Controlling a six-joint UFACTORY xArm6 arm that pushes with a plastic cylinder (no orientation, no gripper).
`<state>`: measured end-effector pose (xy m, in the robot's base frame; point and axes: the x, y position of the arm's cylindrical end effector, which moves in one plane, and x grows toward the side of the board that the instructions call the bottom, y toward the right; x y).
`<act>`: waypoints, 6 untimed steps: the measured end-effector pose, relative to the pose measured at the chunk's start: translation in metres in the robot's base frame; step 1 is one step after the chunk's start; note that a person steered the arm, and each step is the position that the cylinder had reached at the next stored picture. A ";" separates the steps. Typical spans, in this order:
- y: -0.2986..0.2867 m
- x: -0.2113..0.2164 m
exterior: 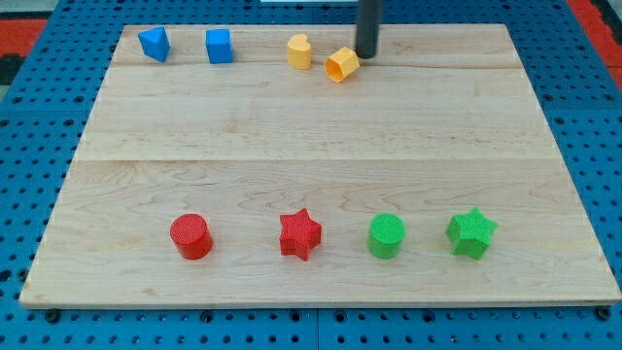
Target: Nudge the yellow heart up a bit
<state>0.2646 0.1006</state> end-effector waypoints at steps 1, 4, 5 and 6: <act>0.019 0.032; -0.063 0.046; -0.099 0.056; -0.143 0.028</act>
